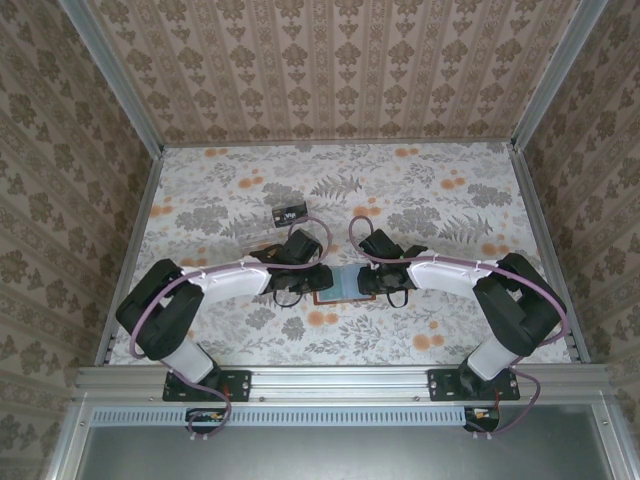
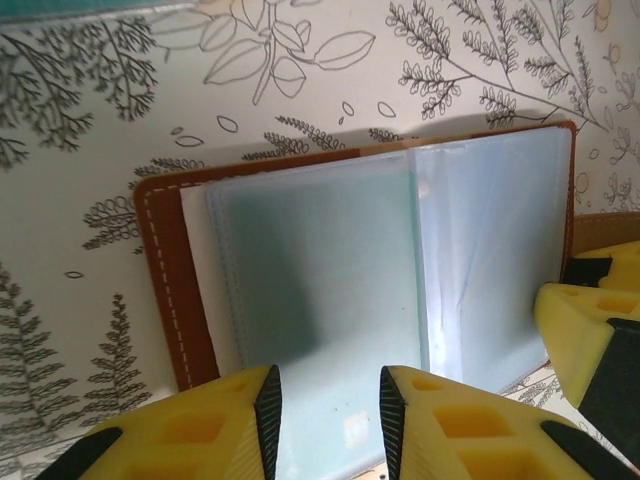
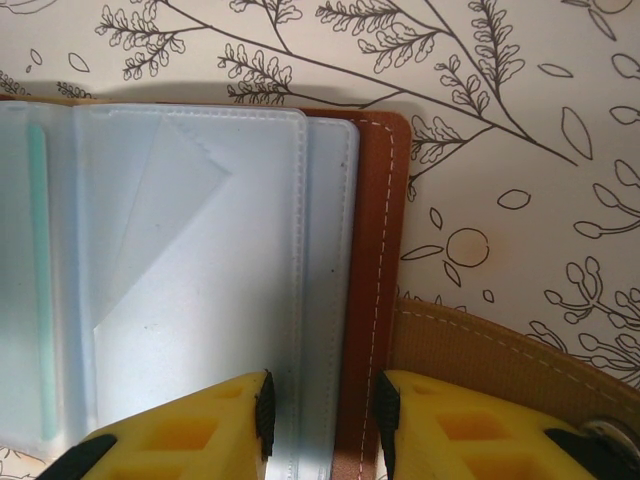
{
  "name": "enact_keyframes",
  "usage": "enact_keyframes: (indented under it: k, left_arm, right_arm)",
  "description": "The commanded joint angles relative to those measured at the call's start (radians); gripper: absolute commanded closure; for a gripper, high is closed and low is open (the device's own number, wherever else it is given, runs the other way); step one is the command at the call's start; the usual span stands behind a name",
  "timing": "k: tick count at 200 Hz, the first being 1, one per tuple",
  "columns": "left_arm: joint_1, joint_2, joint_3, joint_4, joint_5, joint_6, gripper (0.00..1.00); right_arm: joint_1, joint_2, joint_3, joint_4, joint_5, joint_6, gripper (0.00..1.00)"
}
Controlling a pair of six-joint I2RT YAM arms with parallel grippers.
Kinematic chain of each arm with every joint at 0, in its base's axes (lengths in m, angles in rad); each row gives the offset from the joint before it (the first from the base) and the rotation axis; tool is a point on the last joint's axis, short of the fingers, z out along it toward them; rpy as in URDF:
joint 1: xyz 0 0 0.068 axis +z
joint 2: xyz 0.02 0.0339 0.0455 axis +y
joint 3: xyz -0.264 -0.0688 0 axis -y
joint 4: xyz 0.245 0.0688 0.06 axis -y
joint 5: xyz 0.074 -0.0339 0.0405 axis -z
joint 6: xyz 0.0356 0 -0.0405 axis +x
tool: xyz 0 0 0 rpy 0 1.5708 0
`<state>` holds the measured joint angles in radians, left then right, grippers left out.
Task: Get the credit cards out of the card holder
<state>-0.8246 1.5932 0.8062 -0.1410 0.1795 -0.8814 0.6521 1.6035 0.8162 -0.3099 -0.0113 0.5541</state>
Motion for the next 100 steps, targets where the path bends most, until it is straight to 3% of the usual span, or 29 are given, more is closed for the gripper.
enact_keyframes:
  k: [1, 100]
  left_arm:
    - [-0.007, 0.029, 0.018, -0.011, 0.012, 0.015, 0.66]
    - [-0.007, 0.010, 0.008, -0.057, -0.037, 0.007, 0.67]
  right_arm:
    - [0.000, 0.033, -0.009, -0.015, -0.022, 0.015, 0.64]
    - [0.000, 0.041, -0.008, -0.013, -0.023, 0.018, 0.64]
